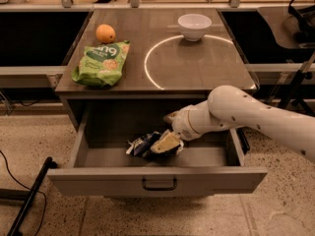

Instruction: Place blue chip bag into top drawer

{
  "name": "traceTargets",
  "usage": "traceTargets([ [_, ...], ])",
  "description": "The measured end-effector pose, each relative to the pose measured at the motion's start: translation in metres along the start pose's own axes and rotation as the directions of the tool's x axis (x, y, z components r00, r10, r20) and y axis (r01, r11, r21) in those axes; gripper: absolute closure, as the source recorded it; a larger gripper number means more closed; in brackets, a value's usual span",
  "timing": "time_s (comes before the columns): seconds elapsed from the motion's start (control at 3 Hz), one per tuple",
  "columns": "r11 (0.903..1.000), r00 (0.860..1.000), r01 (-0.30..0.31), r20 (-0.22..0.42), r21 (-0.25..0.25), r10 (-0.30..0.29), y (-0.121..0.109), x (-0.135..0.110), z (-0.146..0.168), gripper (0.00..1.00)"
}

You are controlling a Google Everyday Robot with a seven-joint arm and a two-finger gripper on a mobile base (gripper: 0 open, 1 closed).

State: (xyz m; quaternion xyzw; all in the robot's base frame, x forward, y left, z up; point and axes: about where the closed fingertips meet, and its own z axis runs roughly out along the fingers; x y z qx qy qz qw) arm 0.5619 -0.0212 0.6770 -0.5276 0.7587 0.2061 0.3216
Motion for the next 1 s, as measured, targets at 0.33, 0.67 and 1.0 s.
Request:
traceTargets([
  [0.33, 0.9998, 1.0, -0.019, 0.005, 0.009, 0.019, -0.003, 0.007, -0.012, 0.0],
  [0.67, 0.9963, 0.996, -0.084, 0.018, 0.019, 0.083, -0.006, 0.031, -0.045, 0.0],
  [1.0, 0.9868, 0.986, -0.162, 0.034, 0.002, 0.162, -0.003, 0.059, -0.069, 0.0],
])
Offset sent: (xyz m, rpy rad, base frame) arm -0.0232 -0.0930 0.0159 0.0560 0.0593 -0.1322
